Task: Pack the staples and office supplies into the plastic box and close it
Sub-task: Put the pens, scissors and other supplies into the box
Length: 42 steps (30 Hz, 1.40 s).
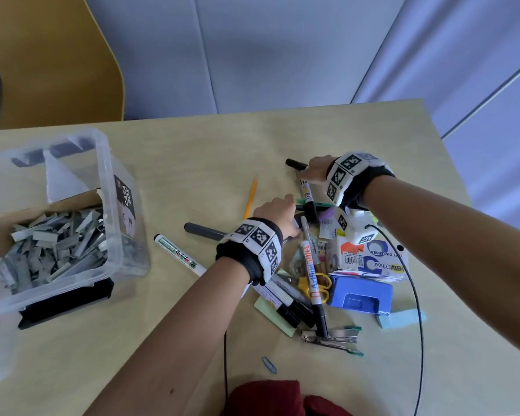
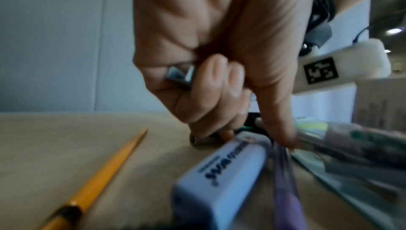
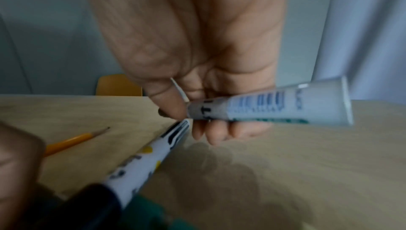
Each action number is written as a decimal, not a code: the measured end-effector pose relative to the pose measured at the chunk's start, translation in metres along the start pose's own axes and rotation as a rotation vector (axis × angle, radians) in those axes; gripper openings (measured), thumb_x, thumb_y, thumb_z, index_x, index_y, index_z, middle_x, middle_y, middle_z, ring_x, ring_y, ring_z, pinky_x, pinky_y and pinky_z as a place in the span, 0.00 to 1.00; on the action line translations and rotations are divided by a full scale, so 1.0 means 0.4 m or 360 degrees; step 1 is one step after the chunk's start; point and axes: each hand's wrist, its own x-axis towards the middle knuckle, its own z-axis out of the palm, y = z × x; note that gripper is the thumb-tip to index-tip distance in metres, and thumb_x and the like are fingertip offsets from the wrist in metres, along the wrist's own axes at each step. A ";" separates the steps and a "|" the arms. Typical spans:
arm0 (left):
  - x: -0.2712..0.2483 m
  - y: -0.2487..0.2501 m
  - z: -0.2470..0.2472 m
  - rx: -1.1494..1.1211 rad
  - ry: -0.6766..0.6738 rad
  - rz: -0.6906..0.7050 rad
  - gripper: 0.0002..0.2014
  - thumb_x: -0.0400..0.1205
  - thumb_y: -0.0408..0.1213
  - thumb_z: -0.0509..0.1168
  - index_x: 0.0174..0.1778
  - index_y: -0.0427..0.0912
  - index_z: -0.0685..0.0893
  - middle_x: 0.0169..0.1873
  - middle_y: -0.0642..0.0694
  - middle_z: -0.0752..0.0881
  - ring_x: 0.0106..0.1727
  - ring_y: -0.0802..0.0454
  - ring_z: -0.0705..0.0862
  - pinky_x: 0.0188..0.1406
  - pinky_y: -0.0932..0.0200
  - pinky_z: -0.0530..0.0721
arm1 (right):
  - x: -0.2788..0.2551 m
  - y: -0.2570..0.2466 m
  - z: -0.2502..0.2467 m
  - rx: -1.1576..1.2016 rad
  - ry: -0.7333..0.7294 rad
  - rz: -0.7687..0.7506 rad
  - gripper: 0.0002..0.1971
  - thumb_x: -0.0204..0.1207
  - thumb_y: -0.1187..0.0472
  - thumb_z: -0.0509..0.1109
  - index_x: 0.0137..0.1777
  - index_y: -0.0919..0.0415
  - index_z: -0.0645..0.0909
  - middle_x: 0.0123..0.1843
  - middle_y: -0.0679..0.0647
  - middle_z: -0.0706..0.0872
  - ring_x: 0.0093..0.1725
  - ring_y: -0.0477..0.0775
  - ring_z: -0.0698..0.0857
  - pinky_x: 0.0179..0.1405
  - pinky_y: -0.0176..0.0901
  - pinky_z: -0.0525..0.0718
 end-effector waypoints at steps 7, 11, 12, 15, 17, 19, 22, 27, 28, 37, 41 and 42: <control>0.013 0.013 0.017 0.0295 0.0124 0.0115 0.26 0.83 0.39 0.63 0.73 0.33 0.61 0.55 0.36 0.82 0.54 0.36 0.83 0.43 0.49 0.77 | 0.000 0.031 0.019 -0.0211 -0.0070 0.0038 0.13 0.56 0.50 0.69 0.26 0.59 0.75 0.26 0.55 0.81 0.27 0.57 0.78 0.30 0.44 0.77; 0.006 -0.005 0.018 0.0512 0.0156 0.0082 0.20 0.84 0.32 0.60 0.70 0.33 0.64 0.53 0.38 0.84 0.51 0.38 0.85 0.38 0.51 0.74 | -0.002 0.029 0.023 -0.0263 -0.0117 0.0049 0.11 0.54 0.53 0.68 0.26 0.61 0.75 0.28 0.56 0.81 0.29 0.59 0.78 0.32 0.44 0.78; 0.000 -0.016 0.018 0.0530 0.0161 0.0039 0.20 0.83 0.31 0.60 0.69 0.32 0.64 0.53 0.38 0.84 0.52 0.38 0.85 0.39 0.51 0.74 | 0.003 0.027 0.025 -0.0281 -0.0138 0.0047 0.10 0.54 0.54 0.70 0.27 0.60 0.75 0.29 0.56 0.83 0.31 0.60 0.81 0.34 0.46 0.82; -0.025 -0.063 0.014 0.0544 0.0153 -0.0122 0.22 0.82 0.32 0.62 0.69 0.30 0.63 0.56 0.37 0.83 0.54 0.38 0.84 0.40 0.51 0.74 | -0.009 0.010 0.025 -0.0364 -0.0156 -0.0016 0.09 0.52 0.57 0.73 0.27 0.60 0.76 0.27 0.55 0.84 0.30 0.60 0.84 0.37 0.51 0.87; -0.047 -0.102 0.010 0.0532 0.0135 -0.0211 0.22 0.82 0.33 0.63 0.69 0.31 0.63 0.56 0.38 0.83 0.55 0.38 0.84 0.40 0.51 0.74 | -0.033 -0.024 0.030 -0.0437 -0.0213 -0.0105 0.08 0.53 0.59 0.74 0.28 0.59 0.78 0.29 0.57 0.87 0.29 0.60 0.85 0.36 0.50 0.87; -0.072 -0.137 0.002 0.0525 0.0117 -0.0276 0.21 0.83 0.33 0.62 0.69 0.34 0.63 0.56 0.38 0.83 0.55 0.39 0.84 0.41 0.52 0.74 | -0.049 -0.066 0.040 -0.0512 -0.0216 -0.0195 0.09 0.54 0.59 0.76 0.34 0.57 0.81 0.32 0.56 0.89 0.34 0.60 0.88 0.41 0.53 0.89; -0.110 -0.179 -0.009 0.0561 0.0091 -0.0332 0.20 0.83 0.29 0.57 0.71 0.36 0.62 0.56 0.39 0.82 0.56 0.40 0.82 0.43 0.53 0.74 | -0.080 -0.129 0.055 -0.0546 -0.0266 -0.0276 0.08 0.57 0.60 0.77 0.31 0.58 0.79 0.32 0.53 0.86 0.35 0.59 0.86 0.44 0.56 0.88; -0.169 -0.225 -0.018 0.0581 0.0049 -0.0467 0.19 0.83 0.31 0.56 0.70 0.37 0.64 0.61 0.38 0.79 0.61 0.40 0.80 0.46 0.53 0.72 | -0.137 -0.227 0.121 -0.0516 -0.0291 -0.0424 0.06 0.64 0.60 0.74 0.41 0.57 0.84 0.32 0.50 0.83 0.35 0.59 0.83 0.43 0.49 0.86; -0.179 -0.230 -0.022 0.0539 0.0058 -0.0509 0.18 0.84 0.32 0.56 0.70 0.36 0.65 0.62 0.38 0.78 0.62 0.39 0.79 0.47 0.52 0.72 | -0.149 -0.241 0.140 -0.0467 -0.0292 -0.0442 0.12 0.67 0.61 0.72 0.51 0.57 0.85 0.38 0.52 0.86 0.40 0.60 0.86 0.46 0.50 0.87; -0.260 -0.263 -0.056 -0.0036 0.0444 -0.0615 0.17 0.85 0.28 0.51 0.70 0.32 0.63 0.59 0.31 0.78 0.56 0.35 0.79 0.45 0.50 0.73 | -0.326 -0.336 0.265 -0.0159 0.0099 -0.0413 0.19 0.83 0.62 0.57 0.71 0.69 0.66 0.71 0.62 0.71 0.70 0.62 0.71 0.63 0.47 0.72; -0.270 -0.285 -0.021 -0.0240 0.0453 -0.0629 0.11 0.85 0.31 0.53 0.62 0.33 0.69 0.54 0.32 0.81 0.53 0.36 0.80 0.43 0.51 0.74 | -0.380 -0.361 0.345 0.0090 0.0211 -0.0318 0.18 0.81 0.63 0.58 0.69 0.68 0.67 0.70 0.61 0.66 0.68 0.63 0.68 0.62 0.54 0.70; -0.270 -0.287 -0.014 -0.0265 0.0460 -0.0632 0.10 0.85 0.32 0.53 0.61 0.33 0.70 0.54 0.33 0.82 0.53 0.36 0.81 0.43 0.51 0.74 | -0.387 -0.367 0.357 0.0149 0.0231 -0.0306 0.18 0.80 0.63 0.58 0.68 0.67 0.67 0.70 0.61 0.66 0.67 0.63 0.68 0.61 0.54 0.70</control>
